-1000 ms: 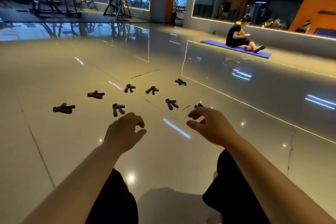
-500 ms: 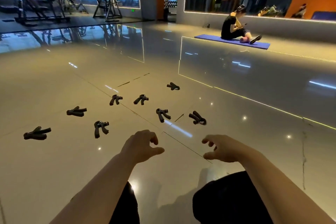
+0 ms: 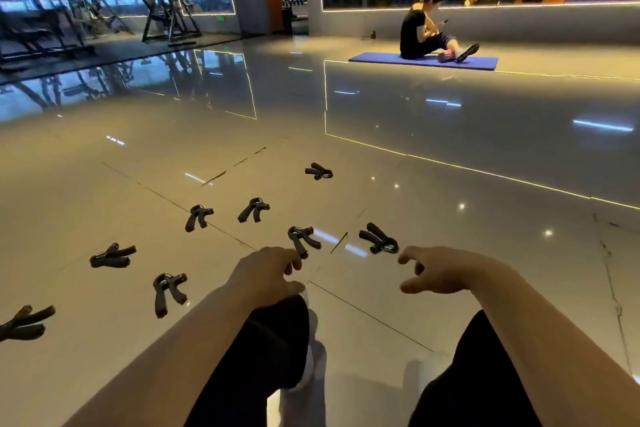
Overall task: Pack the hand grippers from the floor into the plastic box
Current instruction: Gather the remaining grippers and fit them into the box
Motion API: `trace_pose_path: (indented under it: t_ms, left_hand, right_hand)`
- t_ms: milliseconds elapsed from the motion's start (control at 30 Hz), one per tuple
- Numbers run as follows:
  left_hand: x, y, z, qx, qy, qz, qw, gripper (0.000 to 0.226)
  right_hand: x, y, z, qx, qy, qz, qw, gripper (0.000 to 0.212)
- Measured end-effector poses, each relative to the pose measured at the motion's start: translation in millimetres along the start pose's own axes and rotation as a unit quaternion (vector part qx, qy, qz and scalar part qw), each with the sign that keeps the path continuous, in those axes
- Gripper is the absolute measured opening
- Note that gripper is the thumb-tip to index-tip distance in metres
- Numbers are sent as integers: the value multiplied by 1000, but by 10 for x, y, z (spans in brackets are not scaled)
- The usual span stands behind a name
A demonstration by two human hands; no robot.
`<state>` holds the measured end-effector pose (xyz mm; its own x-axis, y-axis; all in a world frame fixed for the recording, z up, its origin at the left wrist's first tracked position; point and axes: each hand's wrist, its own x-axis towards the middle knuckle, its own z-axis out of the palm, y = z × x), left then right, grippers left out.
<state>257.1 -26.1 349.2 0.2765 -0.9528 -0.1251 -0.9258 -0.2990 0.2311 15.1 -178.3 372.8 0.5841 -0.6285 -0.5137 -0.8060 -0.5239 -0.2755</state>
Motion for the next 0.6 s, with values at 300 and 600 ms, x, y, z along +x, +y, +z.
trace_pose_path:
  t_ms: [300,600]
  left_hand:
    - [1329,-366,-114,-40,-56,25,997,38]
    - [2797,-606,-40,7,-116,65,991,46]
  right_hand:
    - [1139,28,-353,14,-23,24,999,63]
    - [2553,336,-492,7,-87,43,995,61]
